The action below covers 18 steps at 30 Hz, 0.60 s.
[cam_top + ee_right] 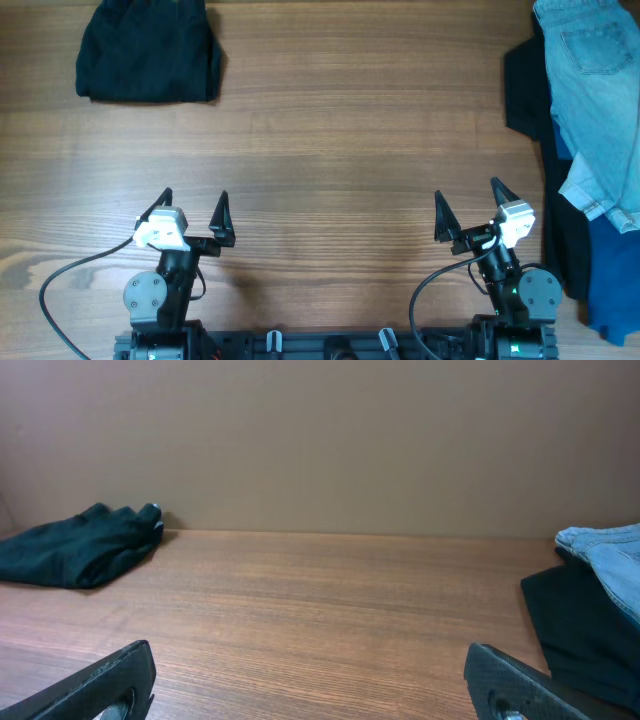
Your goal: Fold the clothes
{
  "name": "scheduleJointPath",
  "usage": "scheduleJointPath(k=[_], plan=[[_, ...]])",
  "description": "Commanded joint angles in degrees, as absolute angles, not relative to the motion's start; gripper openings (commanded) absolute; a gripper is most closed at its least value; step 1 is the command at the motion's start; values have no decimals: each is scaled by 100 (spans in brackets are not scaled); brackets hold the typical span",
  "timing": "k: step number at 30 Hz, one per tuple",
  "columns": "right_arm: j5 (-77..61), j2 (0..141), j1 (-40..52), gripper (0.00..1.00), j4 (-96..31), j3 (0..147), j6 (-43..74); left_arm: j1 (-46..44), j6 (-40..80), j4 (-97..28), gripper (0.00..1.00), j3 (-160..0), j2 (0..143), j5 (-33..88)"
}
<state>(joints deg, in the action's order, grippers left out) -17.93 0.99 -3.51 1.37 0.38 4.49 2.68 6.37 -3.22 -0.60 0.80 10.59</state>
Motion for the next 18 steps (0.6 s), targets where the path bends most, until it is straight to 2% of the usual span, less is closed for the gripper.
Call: scheduleJointPath(k=[1, 11, 18], plan=[[-1782, 102, -333, 100, 163, 30, 467, 235, 690, -340, 100, -36, 38, 1129], [-1802, 102, -333, 100, 1092, 108, 777, 235, 696, 16, 100, -102, 40, 1522], [-1798, 528, -333, 100, 1155, 989, 757, 235, 694, -624, 100, -1164, 917, 1520]])
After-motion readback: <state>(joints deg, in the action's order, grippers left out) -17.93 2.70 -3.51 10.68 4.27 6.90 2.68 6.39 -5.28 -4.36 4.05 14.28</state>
